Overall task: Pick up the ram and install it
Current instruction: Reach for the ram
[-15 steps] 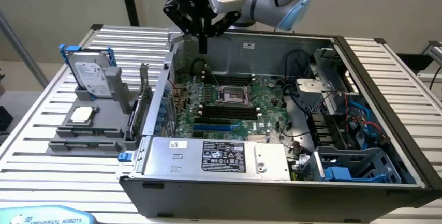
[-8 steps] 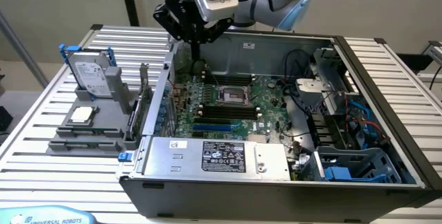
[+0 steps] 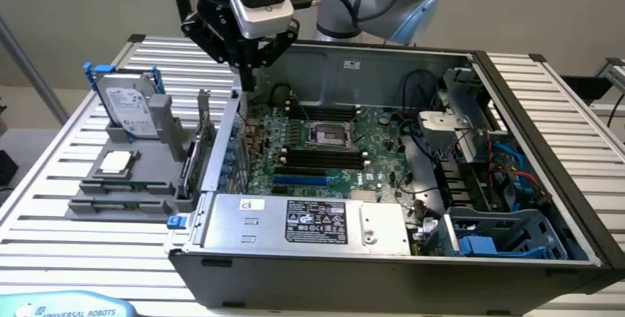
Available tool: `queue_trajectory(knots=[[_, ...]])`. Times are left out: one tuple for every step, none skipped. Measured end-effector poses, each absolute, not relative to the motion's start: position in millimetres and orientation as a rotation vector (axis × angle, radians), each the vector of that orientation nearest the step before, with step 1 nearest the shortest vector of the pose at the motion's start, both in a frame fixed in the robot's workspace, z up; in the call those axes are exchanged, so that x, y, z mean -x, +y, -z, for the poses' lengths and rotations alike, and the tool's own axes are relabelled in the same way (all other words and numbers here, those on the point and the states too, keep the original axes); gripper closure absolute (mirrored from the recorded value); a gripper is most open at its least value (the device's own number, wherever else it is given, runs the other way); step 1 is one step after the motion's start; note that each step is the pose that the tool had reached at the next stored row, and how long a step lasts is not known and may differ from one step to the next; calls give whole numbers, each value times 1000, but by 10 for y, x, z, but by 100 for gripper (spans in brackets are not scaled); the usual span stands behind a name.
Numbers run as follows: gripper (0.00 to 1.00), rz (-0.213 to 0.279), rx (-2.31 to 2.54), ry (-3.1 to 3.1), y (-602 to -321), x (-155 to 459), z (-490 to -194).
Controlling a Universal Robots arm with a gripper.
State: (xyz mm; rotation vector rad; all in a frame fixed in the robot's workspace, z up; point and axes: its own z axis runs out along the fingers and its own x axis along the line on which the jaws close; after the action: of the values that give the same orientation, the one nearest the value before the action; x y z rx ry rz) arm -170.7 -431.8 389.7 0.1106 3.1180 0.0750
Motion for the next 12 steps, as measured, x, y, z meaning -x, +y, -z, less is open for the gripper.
queue_trajectory(knots=[[89,-75,-111,3118,-4326,1752,-3892],[89,-75,-111,3118,-4332,1798,-3885],[89,-75,-111,3118,-4338,1845,-3879],[89,-75,-111,3118,-4343,1889,-3873],[89,-75,-111,3118,-4347,1936,-3865],[89,-75,-111,3118,-4351,1981,-3859],[89,-75,-111,3118,-4355,2029,-3850],[89,-75,-111,3118,-4358,2074,-3843],[89,-75,-111,3118,-4362,2118,-3834],[89,-75,-111,3118,-4365,2163,-3825],[89,-75,-111,3118,-4368,2210,-3817],[89,-75,-111,3118,-4371,2255,-3808]])
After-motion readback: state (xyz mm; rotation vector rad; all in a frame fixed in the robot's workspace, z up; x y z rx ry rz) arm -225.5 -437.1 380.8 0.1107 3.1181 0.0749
